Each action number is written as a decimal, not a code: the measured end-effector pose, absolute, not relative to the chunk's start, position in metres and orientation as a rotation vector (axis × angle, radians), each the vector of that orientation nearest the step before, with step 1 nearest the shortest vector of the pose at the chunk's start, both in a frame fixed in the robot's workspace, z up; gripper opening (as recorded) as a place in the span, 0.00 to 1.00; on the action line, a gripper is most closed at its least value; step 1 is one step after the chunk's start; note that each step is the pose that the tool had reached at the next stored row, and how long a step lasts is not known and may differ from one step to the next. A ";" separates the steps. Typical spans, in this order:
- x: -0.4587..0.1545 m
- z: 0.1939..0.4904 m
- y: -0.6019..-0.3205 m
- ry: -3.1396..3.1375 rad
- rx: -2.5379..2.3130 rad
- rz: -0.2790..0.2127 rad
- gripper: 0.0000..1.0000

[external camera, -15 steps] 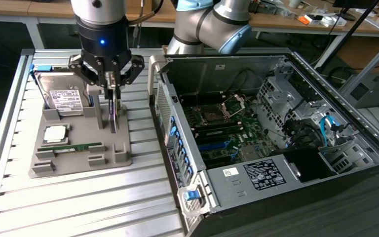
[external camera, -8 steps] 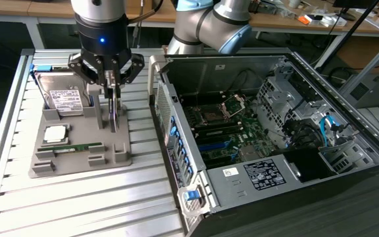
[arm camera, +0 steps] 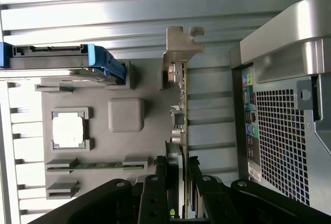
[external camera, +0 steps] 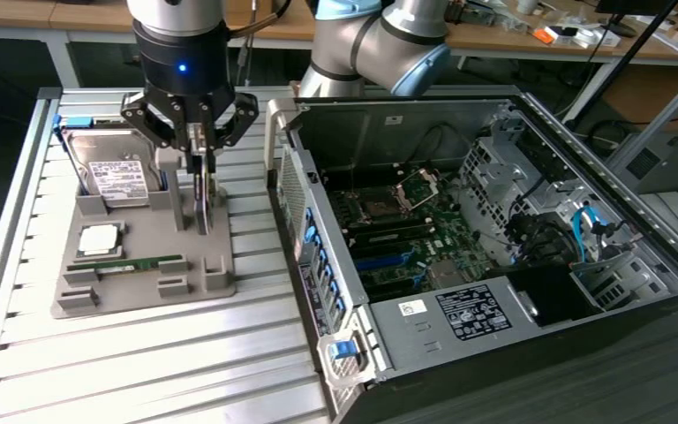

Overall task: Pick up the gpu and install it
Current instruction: 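Pick up the gpu and move the gpu toward the slot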

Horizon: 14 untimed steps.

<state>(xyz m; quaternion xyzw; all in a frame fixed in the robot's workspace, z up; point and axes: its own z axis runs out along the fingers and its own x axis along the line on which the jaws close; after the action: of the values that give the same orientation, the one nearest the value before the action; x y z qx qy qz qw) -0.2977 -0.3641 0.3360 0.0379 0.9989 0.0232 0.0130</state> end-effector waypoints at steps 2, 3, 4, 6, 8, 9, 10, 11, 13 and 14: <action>-0.298 0.337 -0.364 3.112 0.118 0.072 0.27; -0.298 0.337 -0.364 3.113 0.118 0.072 0.27; -0.298 0.338 -0.364 3.112 0.118 0.072 0.27; -0.298 0.339 -0.364 3.112 0.118 0.072 0.27; -0.298 0.340 -0.364 3.113 0.118 0.072 0.27; -0.298 0.340 -0.364 3.113 0.118 0.072 0.27; -0.298 0.341 -0.364 3.112 0.118 0.072 0.27; -0.298 0.341 -0.364 3.113 0.118 0.072 0.27; -0.298 0.342 -0.364 3.113 0.118 0.072 0.27; -0.298 0.342 -0.364 3.112 0.118 0.072 0.27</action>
<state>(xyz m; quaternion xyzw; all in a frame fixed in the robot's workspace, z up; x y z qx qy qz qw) -0.2977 -0.3642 0.3425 0.0379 0.9989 0.0232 0.0130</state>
